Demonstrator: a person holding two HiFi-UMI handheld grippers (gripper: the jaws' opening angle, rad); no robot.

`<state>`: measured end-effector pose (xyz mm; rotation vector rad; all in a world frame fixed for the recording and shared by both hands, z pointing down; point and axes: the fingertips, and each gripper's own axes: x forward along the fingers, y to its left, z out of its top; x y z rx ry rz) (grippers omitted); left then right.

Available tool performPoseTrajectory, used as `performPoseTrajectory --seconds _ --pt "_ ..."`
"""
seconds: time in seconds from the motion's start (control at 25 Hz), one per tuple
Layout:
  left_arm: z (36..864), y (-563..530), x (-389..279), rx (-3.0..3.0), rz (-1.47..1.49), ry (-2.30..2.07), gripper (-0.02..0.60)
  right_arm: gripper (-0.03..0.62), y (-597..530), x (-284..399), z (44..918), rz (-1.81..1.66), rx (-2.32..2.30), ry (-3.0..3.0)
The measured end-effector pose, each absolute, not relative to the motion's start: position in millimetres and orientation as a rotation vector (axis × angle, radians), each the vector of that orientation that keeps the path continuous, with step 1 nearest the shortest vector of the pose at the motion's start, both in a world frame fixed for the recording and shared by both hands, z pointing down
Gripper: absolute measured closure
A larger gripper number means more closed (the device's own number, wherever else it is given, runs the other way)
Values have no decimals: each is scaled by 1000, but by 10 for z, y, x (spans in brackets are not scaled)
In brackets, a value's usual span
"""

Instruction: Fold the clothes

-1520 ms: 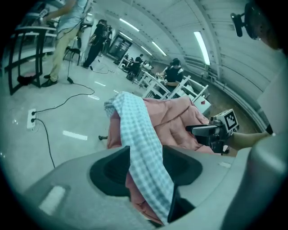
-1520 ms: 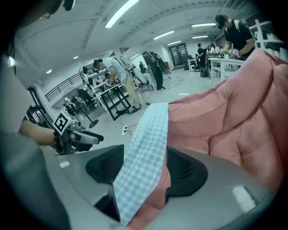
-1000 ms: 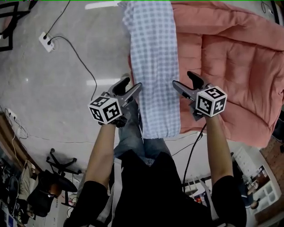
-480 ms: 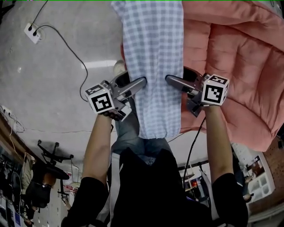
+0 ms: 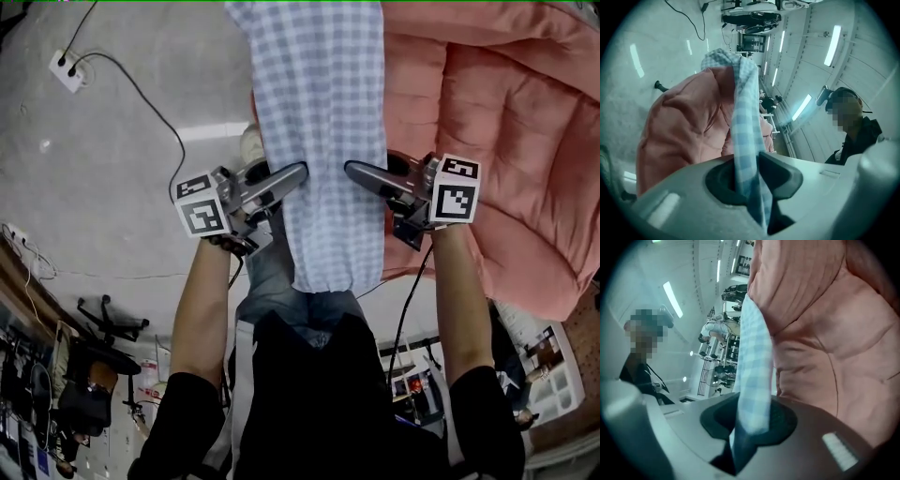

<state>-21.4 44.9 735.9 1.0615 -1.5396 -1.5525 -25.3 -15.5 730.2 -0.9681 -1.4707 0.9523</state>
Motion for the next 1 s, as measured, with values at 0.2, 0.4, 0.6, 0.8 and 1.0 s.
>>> performPoseTrajectory --seconds 0.2,0.4,0.6,0.8,1.0 --pt "7254 524 -129 1051 -1619 -1558 558 568 -296 -209 7247 918 -969 -1543" --pt "6829 640 -63 1094 -1687 -1608 559 566 -295 -159 6839 954 -1011 -1625" --pt "6050 827 152 1130 -1632 -1735 559 569 -205 68 6004 1013 -1075 -1708" --pt "5359 1079 175 1192 -1308 -1903 558 574 37 95 5289 872 -1169 -1800" --pt "4963 1248 84 1173 -1128 -1977 558 574 169 29 4860 854 -1273 -1838"
